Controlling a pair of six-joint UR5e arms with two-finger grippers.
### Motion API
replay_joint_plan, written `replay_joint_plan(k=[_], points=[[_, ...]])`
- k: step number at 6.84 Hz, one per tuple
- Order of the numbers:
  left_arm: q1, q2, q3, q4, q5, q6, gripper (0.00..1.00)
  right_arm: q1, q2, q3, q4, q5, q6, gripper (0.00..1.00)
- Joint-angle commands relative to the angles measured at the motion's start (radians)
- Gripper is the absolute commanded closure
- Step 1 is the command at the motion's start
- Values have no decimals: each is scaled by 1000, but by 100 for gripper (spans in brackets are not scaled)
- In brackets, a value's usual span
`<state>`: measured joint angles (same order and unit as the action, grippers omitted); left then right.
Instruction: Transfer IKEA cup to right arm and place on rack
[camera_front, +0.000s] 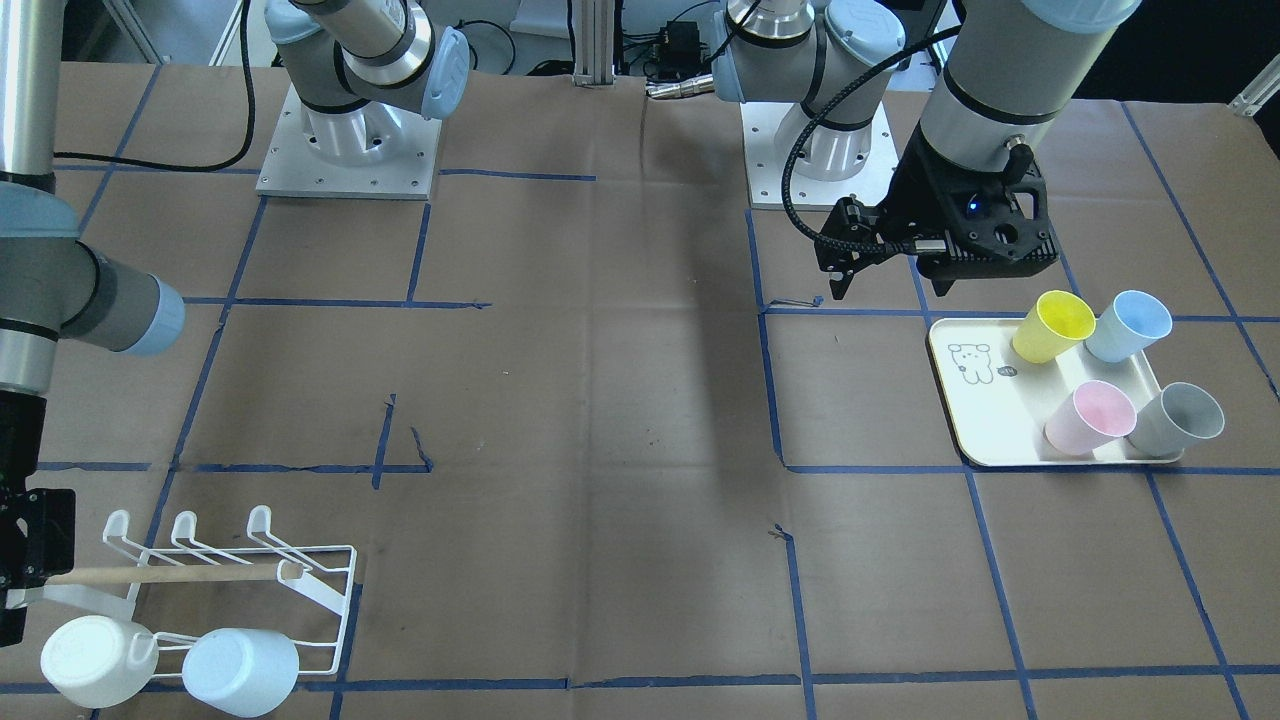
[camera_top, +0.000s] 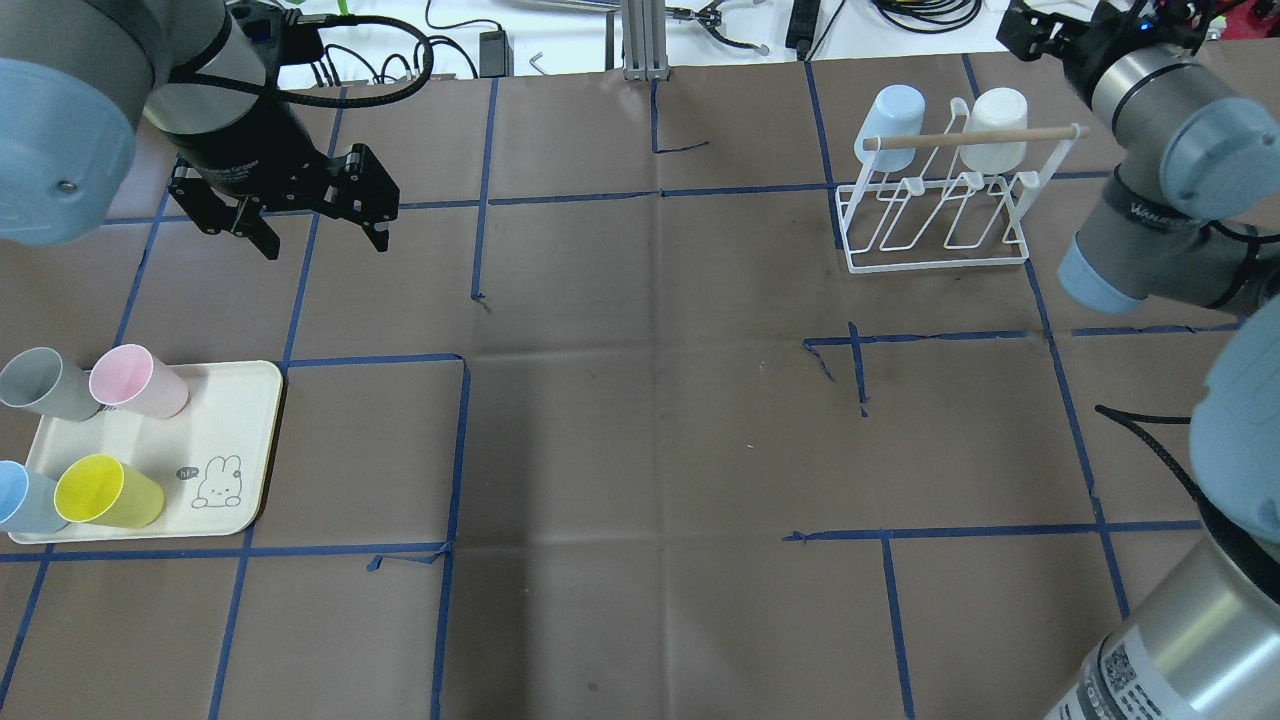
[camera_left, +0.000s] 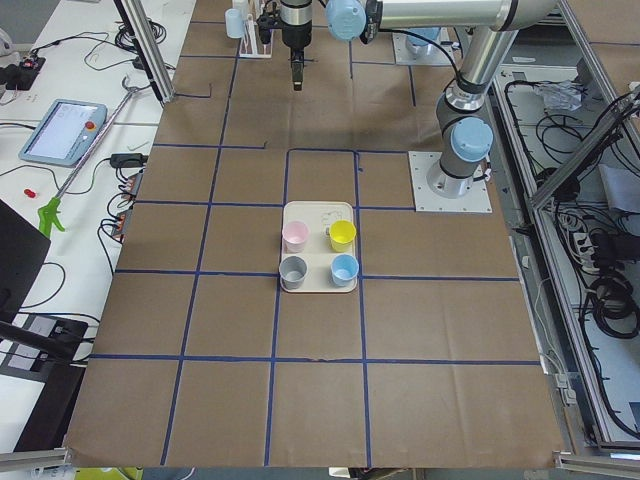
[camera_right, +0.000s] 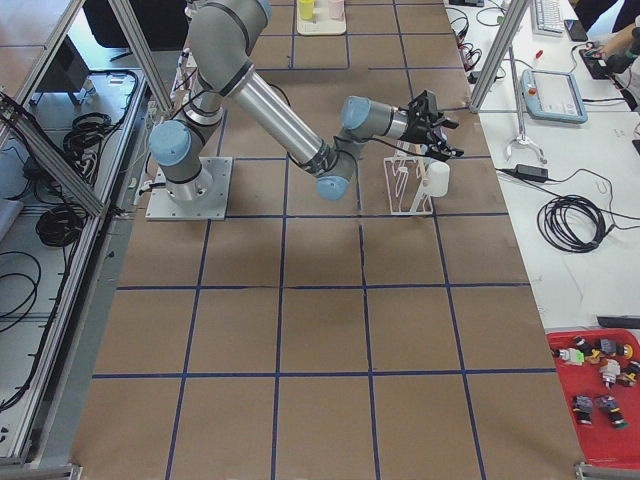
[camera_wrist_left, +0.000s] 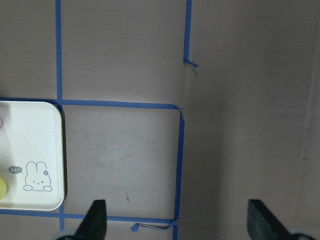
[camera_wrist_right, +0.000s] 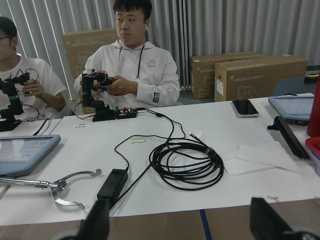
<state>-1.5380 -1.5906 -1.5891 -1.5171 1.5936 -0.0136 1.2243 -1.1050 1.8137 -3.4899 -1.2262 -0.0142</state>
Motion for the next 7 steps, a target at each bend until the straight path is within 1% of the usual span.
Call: replay_joint_plan(k=[1,2,3,4,5,6,7], points=[[1,7,-3,0,-1,0,1,50,-172,-29,443,-1,2,0],[-1,7,-2,0,-1,0,1,78,-247,-75,718,-7,2,0],[1,4,-2,0,-1,0,1,101,-319,-114,1078,-4,3,0],[-1,4,-2,0,-1,0,1,145,-364,-161,1308,-15,5,0],[-1,3,-2,0,-1,0,0,196,-409,-193,1509,-56,70,0],[-1,1,-2,0,-1,-2,1,248,-446,-203,1631,-135,130,0],[-1,1,-2,0,-1,-2,1,303,-493,-203,1746,-226,131,0]])
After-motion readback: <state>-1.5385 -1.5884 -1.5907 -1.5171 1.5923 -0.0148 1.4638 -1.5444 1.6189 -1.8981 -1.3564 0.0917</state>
